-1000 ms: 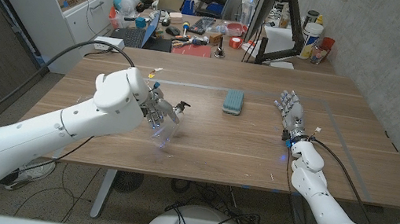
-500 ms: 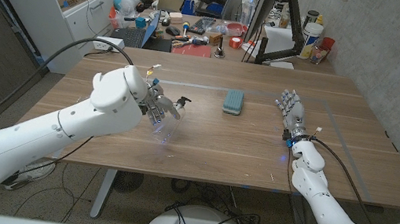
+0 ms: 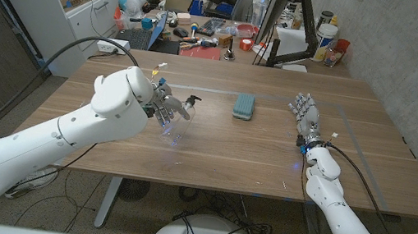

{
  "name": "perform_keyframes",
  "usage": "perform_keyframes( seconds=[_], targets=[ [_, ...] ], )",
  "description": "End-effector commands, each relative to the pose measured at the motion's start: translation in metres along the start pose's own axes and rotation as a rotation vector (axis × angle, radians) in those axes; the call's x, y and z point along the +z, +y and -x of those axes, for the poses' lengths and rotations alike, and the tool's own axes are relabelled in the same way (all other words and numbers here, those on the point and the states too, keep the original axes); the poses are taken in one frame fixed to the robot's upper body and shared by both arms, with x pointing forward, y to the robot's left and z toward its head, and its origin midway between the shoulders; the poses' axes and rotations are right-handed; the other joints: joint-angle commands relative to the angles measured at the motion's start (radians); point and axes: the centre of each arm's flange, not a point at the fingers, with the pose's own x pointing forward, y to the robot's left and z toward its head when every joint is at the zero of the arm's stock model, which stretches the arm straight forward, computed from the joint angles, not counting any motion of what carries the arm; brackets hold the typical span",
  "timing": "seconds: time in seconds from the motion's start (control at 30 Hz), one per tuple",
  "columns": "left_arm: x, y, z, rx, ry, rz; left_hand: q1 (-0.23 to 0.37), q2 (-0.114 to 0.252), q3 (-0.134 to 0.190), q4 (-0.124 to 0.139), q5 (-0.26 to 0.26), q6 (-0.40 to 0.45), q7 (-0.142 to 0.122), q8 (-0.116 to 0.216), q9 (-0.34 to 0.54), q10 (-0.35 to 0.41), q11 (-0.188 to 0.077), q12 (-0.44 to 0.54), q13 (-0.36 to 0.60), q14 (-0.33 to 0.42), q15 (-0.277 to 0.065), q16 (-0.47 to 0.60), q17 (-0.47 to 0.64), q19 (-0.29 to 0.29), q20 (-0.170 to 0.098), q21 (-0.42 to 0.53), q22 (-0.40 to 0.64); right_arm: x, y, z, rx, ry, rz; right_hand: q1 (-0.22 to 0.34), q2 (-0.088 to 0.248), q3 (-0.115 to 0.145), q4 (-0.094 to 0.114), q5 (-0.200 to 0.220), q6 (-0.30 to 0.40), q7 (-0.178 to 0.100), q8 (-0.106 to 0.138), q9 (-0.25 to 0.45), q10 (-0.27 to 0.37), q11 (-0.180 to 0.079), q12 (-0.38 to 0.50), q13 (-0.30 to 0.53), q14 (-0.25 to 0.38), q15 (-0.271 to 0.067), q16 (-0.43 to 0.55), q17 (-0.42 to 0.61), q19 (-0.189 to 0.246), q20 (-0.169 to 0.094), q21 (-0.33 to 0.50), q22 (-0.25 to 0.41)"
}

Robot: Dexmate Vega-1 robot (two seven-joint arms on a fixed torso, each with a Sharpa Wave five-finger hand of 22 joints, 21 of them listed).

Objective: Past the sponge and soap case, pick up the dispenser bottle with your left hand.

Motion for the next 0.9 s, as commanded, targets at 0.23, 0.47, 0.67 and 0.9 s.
perform_keyframes(
  seconds=[0.23, 0.47, 0.67, 0.9],
  targets=[
    [0.002, 0.009, 0.008, 0.069, -0.018, 0.039, 0.081, 0.088, 0.154, 0.021, 0.005, 0.062, 0.079, -0.001, 0.004, 0.066, -0.049, -0.01, 0.006, 0.061, -0.117, -0.007, 0.003, 0.012, -0.014, -0.005, 0.001, 0.003, -0.002, 0.002, -0.003, -0.011, -0.003, -0.003, 0.058, 0.003, 0.003, 0.005, 0.009, 0.002, 0.0, 0.005, 0.011, 0.001, 0.0, 0.003, 0.005, -0.013, -0.002, 0.0, 0.008, -0.114, -0.007, 0.006],
    [0.003, 0.012, 0.009, 0.094, -0.028, 0.054, 0.08, 0.087, 0.159, 0.023, 0.005, 0.061, 0.078, -0.005, 0.004, 0.069, -0.053, -0.015, 0.006, 0.063, -0.117, -0.012, 0.004, 0.014, -0.014, -0.007, 0.001, 0.004, -0.004, 0.003, -0.005, -0.014, -0.003, -0.003, 0.058, 0.003, 0.003, 0.005, 0.01, 0.003, 0.0, 0.005, 0.011, 0.001, 0.0, 0.003, 0.004, -0.014, -0.003, 0.0, 0.009, -0.114, -0.009, 0.006],
    [0.005, 0.017, 0.01, 0.114, -0.038, 0.068, 0.078, 0.086, 0.163, 0.024, 0.005, 0.062, 0.078, -0.008, 0.004, 0.068, -0.052, -0.021, 0.006, 0.061, -0.118, -0.017, 0.004, 0.016, -0.014, -0.009, 0.001, 0.004, -0.005, 0.004, -0.006, -0.017, -0.004, -0.003, 0.059, 0.003, 0.003, 0.005, 0.01, 0.003, 0.0, 0.005, 0.01, 0.0, 0.0, 0.003, 0.005, -0.014, -0.003, 0.0, 0.01, -0.115, -0.012, 0.006],
    [0.008, 0.023, 0.013, 0.152, -0.059, 0.083, 0.076, 0.084, 0.168, 0.026, 0.005, 0.06, 0.077, -0.012, 0.004, 0.068, -0.052, -0.027, 0.007, 0.061, -0.119, -0.022, 0.004, 0.018, -0.014, -0.011, 0.001, 0.005, -0.007, 0.007, -0.014, -0.019, -0.006, -0.003, 0.059, 0.003, 0.003, 0.005, 0.01, 0.002, 0.0, 0.005, 0.01, -0.001, 0.0, 0.003, 0.004, -0.014, -0.003, 0.0, 0.011, -0.114, -0.014, 0.006]
  ],
)
